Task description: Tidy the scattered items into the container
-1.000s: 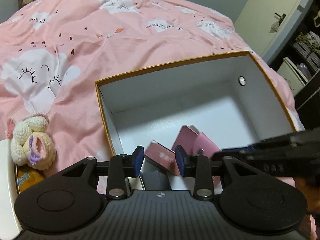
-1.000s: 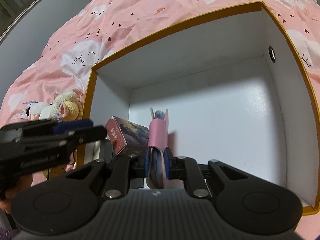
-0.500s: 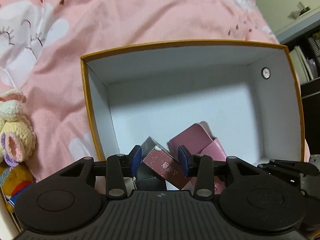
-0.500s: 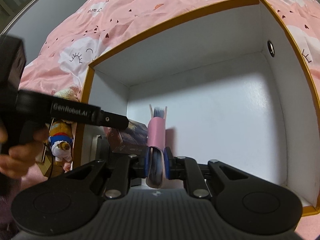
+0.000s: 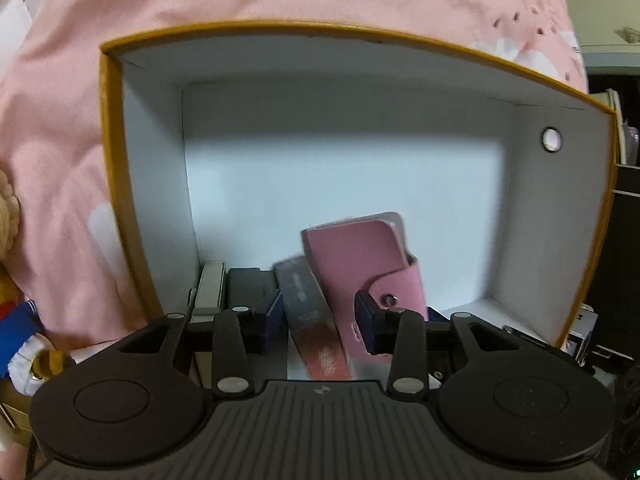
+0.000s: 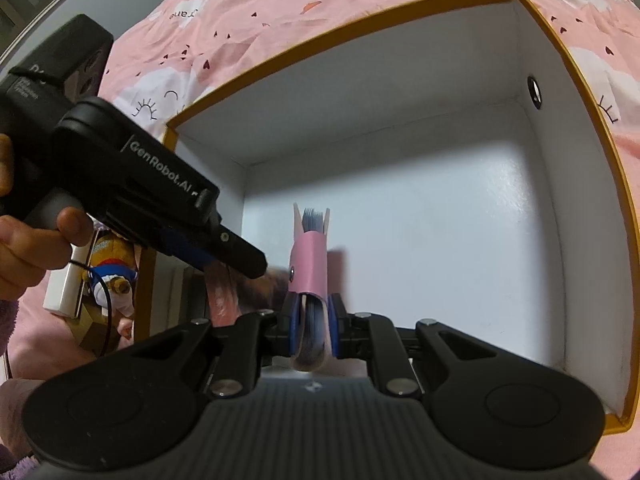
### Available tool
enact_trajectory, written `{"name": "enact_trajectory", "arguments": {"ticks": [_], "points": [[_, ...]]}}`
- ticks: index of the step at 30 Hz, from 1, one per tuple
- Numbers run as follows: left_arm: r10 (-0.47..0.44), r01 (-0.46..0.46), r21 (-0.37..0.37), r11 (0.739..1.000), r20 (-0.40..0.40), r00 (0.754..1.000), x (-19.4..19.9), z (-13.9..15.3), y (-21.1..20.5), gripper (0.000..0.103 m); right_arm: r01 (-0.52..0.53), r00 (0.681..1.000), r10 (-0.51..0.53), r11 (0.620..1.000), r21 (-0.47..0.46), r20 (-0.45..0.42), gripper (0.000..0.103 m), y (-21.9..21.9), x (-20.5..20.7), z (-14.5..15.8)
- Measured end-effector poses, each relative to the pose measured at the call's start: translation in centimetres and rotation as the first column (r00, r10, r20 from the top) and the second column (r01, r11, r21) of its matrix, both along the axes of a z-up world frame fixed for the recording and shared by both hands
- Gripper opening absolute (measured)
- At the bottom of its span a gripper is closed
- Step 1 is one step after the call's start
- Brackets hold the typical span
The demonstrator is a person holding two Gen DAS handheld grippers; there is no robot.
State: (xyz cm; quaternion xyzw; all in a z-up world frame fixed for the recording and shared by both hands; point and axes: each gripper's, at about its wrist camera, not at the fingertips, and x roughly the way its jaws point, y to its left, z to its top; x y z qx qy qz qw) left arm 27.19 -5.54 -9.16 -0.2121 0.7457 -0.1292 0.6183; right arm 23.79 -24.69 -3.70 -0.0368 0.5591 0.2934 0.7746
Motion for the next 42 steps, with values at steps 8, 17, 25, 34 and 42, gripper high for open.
{"name": "enact_trajectory", "arguments": {"ticks": [8, 17, 25, 34, 42], "points": [[-0.045, 0.044, 0.034, 0.998, 0.041, 0.998, -0.7, -0.1, -1.1, 0.014, 0.012, 1.000, -0.012, 1.000, 0.002, -0.023, 0.017, -0.1, 0.1, -0.6], [-0.165, 0.158, 0.112, 0.981, 0.052, 0.985, -0.6, 1.3, -2.7, 0.016, 0.011, 1.000, -0.011, 1.000, 0.013, -0.025, 0.016, -0.2, 0.1, -0.8], [-0.292, 0.258, 0.232, 0.938, 0.126, 0.948, -2.2, 2.2, -4.4, 0.016, -0.017, 0.996, 0.018, 1.000, 0.013, -0.085, 0.016, 0.8, -0.5, -2.2], [-0.197, 0.163, 0.185, 0.969, 0.187, 0.962, -2.6, 2.3, -2.9, 0.021, -0.110, 0.991, 0.110, 0.994, 0.001, -0.078, 0.017, 2.9, -2.0, -2.4], [-0.158, 0.083, 0.221, 0.972, 0.344, 0.926, -5.0, 5.3, -0.7, 0.024, -0.128, 0.988, 0.127, 0.992, -0.004, -0.090, 0.023, 3.6, -2.2, -2.3]]}}
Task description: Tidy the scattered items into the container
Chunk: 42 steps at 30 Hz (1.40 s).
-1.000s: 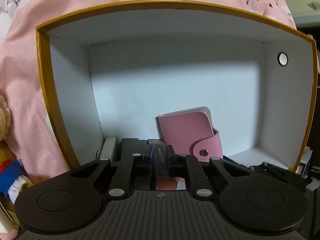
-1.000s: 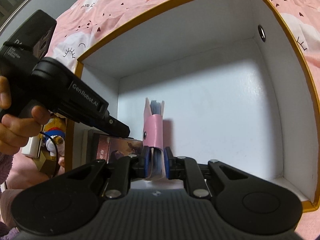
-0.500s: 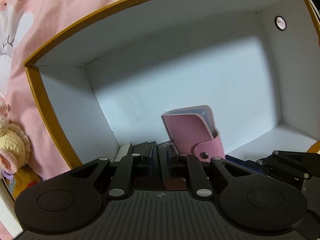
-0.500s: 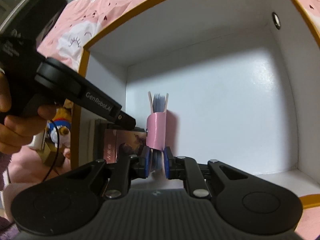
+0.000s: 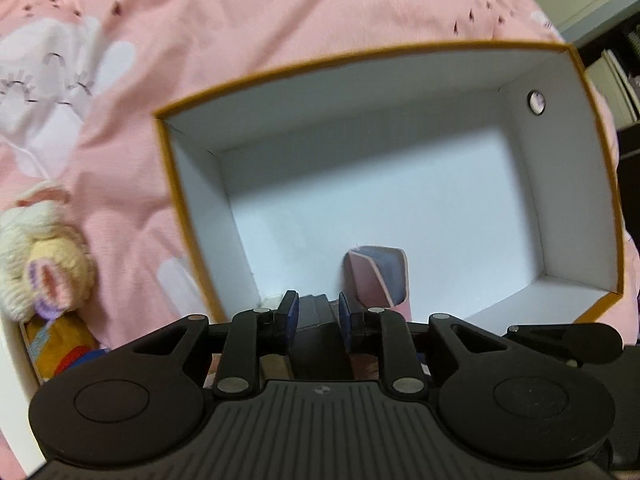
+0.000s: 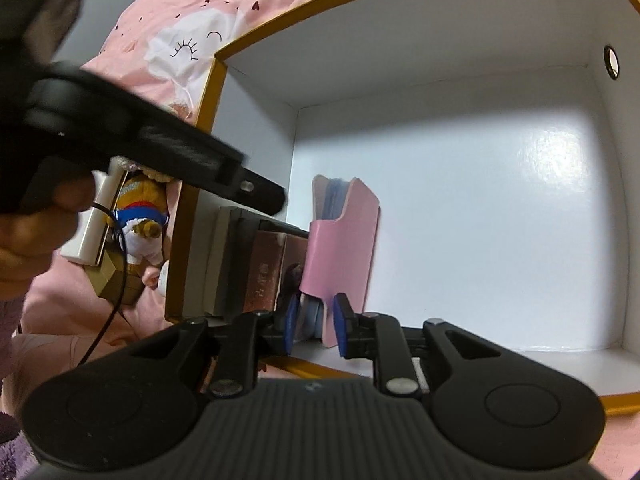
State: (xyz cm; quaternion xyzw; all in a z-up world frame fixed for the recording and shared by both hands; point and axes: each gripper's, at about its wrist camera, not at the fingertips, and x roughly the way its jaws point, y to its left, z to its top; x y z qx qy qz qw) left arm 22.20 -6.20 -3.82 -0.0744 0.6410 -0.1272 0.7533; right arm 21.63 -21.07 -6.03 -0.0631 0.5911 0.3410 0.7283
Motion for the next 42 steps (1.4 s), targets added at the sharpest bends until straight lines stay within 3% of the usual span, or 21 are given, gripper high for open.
{"name": "enact_trajectory", "arguments": {"ticks": [9, 13, 22, 25, 26, 29, 36, 42], "points": [[0.056, -0.052, -0.026, 0.998, 0.140, 0.989, -3.6, 2.1, 2.5, 0.025, 0.060, 0.997, -0.062, 0.997, 0.037, 0.049, 0.023, -0.9, 1.2, 2.9], [0.071, -0.074, 0.006, 0.997, 0.215, 0.974, -5.1, 2.4, 2.8, 0.025, 0.094, 0.992, -0.099, 0.994, 0.054, 0.083, 0.031, -0.1, 1.6, 3.3], [0.087, -0.092, 0.007, 0.996, 0.245, 0.966, -6.8, 2.3, 3.7, 0.025, 0.123, 0.986, -0.118, 0.992, -0.039, 0.114, 0.040, 3.2, 4.4, 1.6], [0.100, -0.102, -0.002, 0.995, 0.248, 0.964, -7.2, 2.2, 4.2, 0.025, 0.132, 0.987, -0.123, 0.988, -0.081, 0.100, 0.038, 4.0, 5.1, 0.7], [0.102, -0.105, -0.001, 0.994, 0.249, 0.963, -7.3, 2.1, 4.3, 0.025, 0.132, 0.987, -0.123, 0.987, -0.090, 0.105, 0.031, 4.2, 5.1, 0.6], [0.105, -0.109, 0.003, 0.994, 0.248, 0.963, -7.6, 1.9, 4.7, 0.025, 0.122, 0.985, -0.108, 0.987, -0.104, 0.132, 0.024, 4.4, 4.7, 0.9], [0.119, -0.115, -0.029, 0.993, 0.245, 0.962, -8.2, 1.8, 5.5, 0.025, 0.112, 0.967, -0.084, 0.988, -0.105, 0.242, 0.017, 3.7, 2.6, 3.6], [0.127, -0.119, -0.047, 0.992, 0.254, 0.959, -8.7, 2.1, 5.8, 0.025, 0.090, 0.922, -0.043, 0.990, -0.104, 0.384, 0.016, 2.5, -0.5, 6.0]]}}
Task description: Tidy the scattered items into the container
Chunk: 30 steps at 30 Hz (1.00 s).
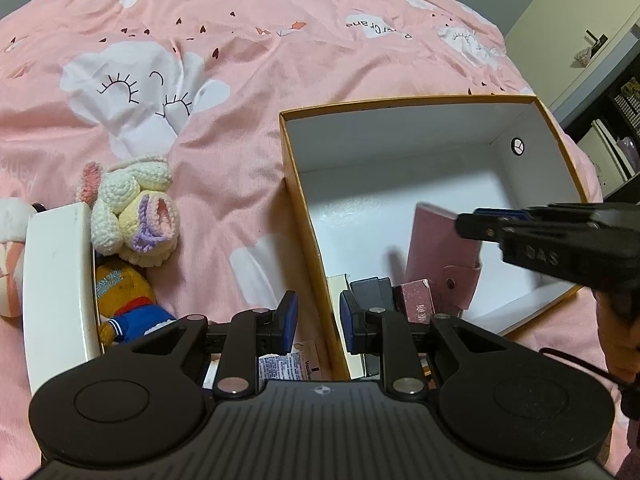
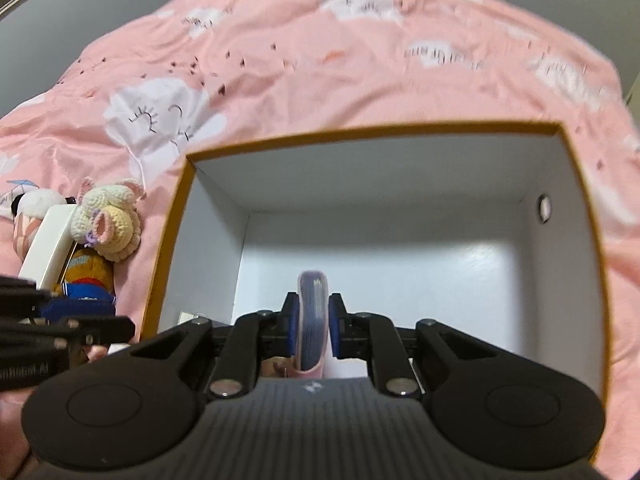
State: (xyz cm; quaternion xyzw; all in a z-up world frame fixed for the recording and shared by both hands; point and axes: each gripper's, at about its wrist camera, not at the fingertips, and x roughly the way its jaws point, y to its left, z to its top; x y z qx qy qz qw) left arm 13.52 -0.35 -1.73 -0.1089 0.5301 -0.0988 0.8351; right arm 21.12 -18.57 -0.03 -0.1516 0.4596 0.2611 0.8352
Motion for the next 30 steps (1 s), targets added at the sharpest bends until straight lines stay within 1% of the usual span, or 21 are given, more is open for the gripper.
{"name": "enact_trajectory", "arguments": {"ticks": [1, 3, 6, 10, 11, 12, 15, 18, 21, 23, 25, 26, 28, 30], "points": [[0.001, -0.001, -0.001, 1.000, 0.002, 1.000, -0.1, 0.0, 0.0, 0.025, 0.000, 1.000, 0.000, 1.000, -0.003, 0.019, 0.016, -0.3, -0.6, 0.1], [0.000, 0.000, -0.002, 1.000, 0.005, 1.000, -0.3, 0.0, 0.0, 0.025, -0.006, 1.000, 0.006, 1.000, 0.003, 0.026, 0.016, -0.7, -1.6, 0.0], [0.000, 0.000, -0.002, 1.000, 0.008, 1.000, -0.8, 0.0, 0.1, 0.025, -0.002, 1.000, 0.003, 0.999, 0.043, -0.016, 0.017, -1.2, -2.8, -0.1], [-0.003, 0.003, 0.000, 1.000, 0.006, 1.000, -1.2, 0.0, 0.1, 0.025, 0.006, 0.998, -0.002, 0.998, 0.068, -0.062, 0.017, -1.4, -4.0, -0.6], [-0.003, 0.003, -0.001, 1.000, 0.006, 1.000, -1.4, 0.0, 0.2, 0.025, 0.009, 0.996, -0.002, 0.997, 0.076, -0.086, 0.015, -1.5, -4.1, -0.7], [-0.003, 0.003, -0.001, 1.000, 0.005, 1.000, -1.5, 0.0, 0.3, 0.025, 0.008, 0.994, 0.001, 0.996, 0.083, -0.108, 0.007, -1.6, -4.3, -0.9], [0.003, -0.003, -0.005, 1.000, 0.002, 1.000, -1.7, -0.1, 0.4, 0.025, -0.006, 0.989, 0.019, 0.996, 0.089, -0.145, 0.007, -1.6, -4.9, -1.3], [0.006, -0.006, -0.004, 1.000, 0.003, 1.000, -2.0, -0.1, 0.6, 0.025, -0.012, 0.990, 0.026, 0.995, 0.098, -0.138, 0.008, -1.7, -5.3, -0.7], [0.010, -0.010, -0.006, 1.000, 0.009, 1.000, -2.3, -0.2, 0.6, 0.025, -0.002, 0.995, 0.012, 0.994, 0.107, -0.098, 0.008, -2.0, -4.9, 0.3], [0.019, -0.019, -0.005, 1.000, 0.010, 1.000, -2.3, -0.3, 0.7, 0.025, 0.006, 0.998, -0.001, 0.997, 0.081, -0.062, 0.008, -2.2, -4.2, 0.5], [0.032, -0.032, 0.002, 1.000, 0.010, 0.999, -2.4, -0.5, 0.8, 0.025, -0.009, 0.999, 0.010, 1.000, 0.020, -0.050, 0.008, -2.1, -3.3, -0.2], [0.037, -0.037, 0.005, 0.999, 0.011, 0.999, -2.5, -0.6, 0.8, 0.025, -0.009, 0.998, 0.008, 1.000, -0.012, -0.056, 0.008, -2.0, -2.7, -0.9], [0.044, -0.044, 0.007, 0.999, 0.012, 0.999, -2.7, -0.7, 0.9, 0.025, -0.006, 0.996, 0.001, 0.998, -0.058, -0.094, 0.008, -2.0, -1.5, -2.5], [0.050, -0.050, 0.009, 0.999, 0.012, 0.999, -2.9, -0.9, 0.9, 0.025, -0.005, 0.991, -0.005, 0.997, -0.073, -0.134, 0.008, -2.2, -0.7, -3.6]]}}
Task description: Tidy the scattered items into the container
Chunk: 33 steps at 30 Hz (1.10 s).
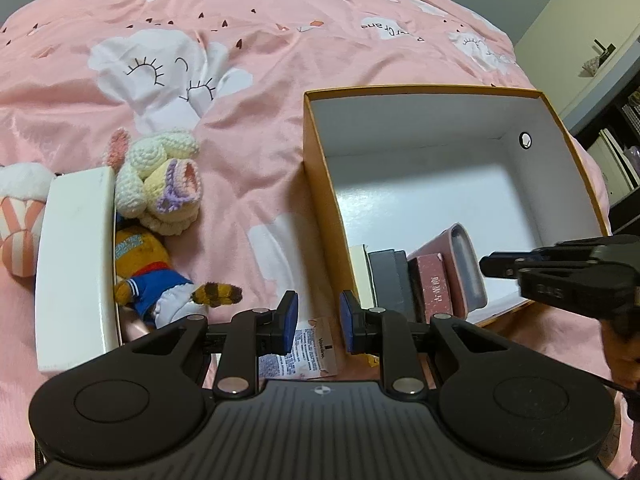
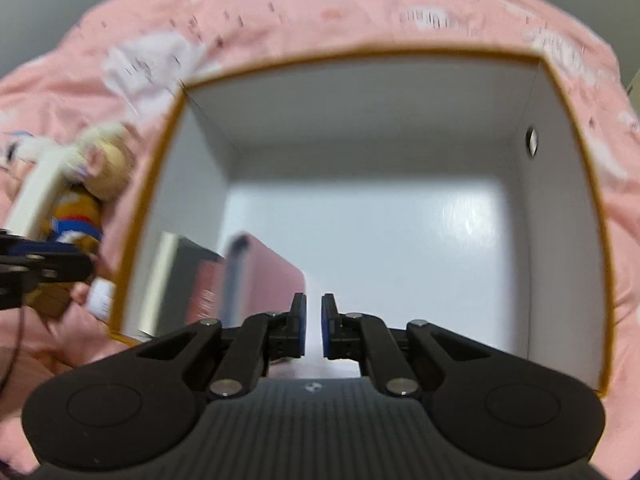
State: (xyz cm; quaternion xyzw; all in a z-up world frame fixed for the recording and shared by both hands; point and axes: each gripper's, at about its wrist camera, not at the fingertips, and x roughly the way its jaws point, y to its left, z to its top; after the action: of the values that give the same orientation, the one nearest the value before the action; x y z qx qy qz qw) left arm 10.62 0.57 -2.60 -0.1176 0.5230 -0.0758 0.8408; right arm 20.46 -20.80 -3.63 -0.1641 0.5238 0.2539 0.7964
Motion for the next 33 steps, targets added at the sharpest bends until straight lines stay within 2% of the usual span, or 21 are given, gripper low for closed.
{"name": "enact_trajectory", "arguments": {"ticks": [5, 7, 13, 15, 20, 22, 23, 25, 27, 33], "points": [[0.023, -0.022, 0.019, 1.000, -0.014, 1.000, -0.2, -0.8, 0.2, 0.025, -0.008, 0.997, 0.010, 1.000, 0.029, -0.079, 0.008, 0.3, 0.9, -1.5], [0.031, -0.030, 0.016, 0.999, -0.019, 0.999, -0.2, -1.0, 0.3, 0.025, -0.006, 0.993, 0.012, 0.998, 0.055, -0.115, 0.004, 0.5, 0.9, -1.8], [0.053, -0.053, 0.029, 0.998, -0.001, 0.999, -0.7, -1.1, 0.2, 0.025, -0.007, 0.995, 0.011, 0.999, 0.040, -0.099, 0.003, 0.8, 0.1, -2.1], [0.061, -0.061, 0.044, 0.997, 0.018, 0.998, -1.0, -0.9, 0.2, 0.029, -0.004, 0.996, 0.008, 0.999, 0.040, -0.086, 0.003, 0.7, -0.2, -2.0], [0.087, -0.093, 0.077, 0.993, 0.075, 0.993, -1.9, -0.5, 0.3, 0.033, 0.022, 0.999, -0.024, 0.997, 0.069, 0.035, 0.012, 0.0, -1.5, -0.2], [0.092, -0.100, 0.087, 0.991, 0.096, 0.991, -2.2, -0.2, 0.4, 0.033, 0.025, 0.994, -0.034, 0.996, 0.087, 0.099, 0.021, -0.2, -2.3, 0.7], [0.092, -0.102, 0.094, 0.990, 0.107, 0.990, -2.4, -0.1, 0.4, 0.033, 0.026, 0.991, -0.039, 0.995, 0.100, 0.127, 0.032, -0.3, -2.7, 1.1], [0.086, -0.101, 0.111, 0.989, 0.132, 0.988, -2.7, 0.3, 0.3, 0.033, 0.025, 0.980, -0.049, 0.992, 0.125, 0.191, 0.036, -0.4, -3.8, 1.9], [0.084, -0.104, 0.126, 0.987, 0.155, 0.984, -3.0, 0.7, 0.2, 0.033, 0.005, 0.968, -0.042, 0.989, 0.148, 0.248, 0.047, -0.6, -4.9, 2.6], [0.084, -0.112, 0.133, 0.985, 0.205, 0.975, -3.8, 1.8, 0.7, 0.033, -0.057, 0.931, -0.020, 0.978, 0.199, 0.365, 0.057, 0.1, -7.7, 4.2]]}}
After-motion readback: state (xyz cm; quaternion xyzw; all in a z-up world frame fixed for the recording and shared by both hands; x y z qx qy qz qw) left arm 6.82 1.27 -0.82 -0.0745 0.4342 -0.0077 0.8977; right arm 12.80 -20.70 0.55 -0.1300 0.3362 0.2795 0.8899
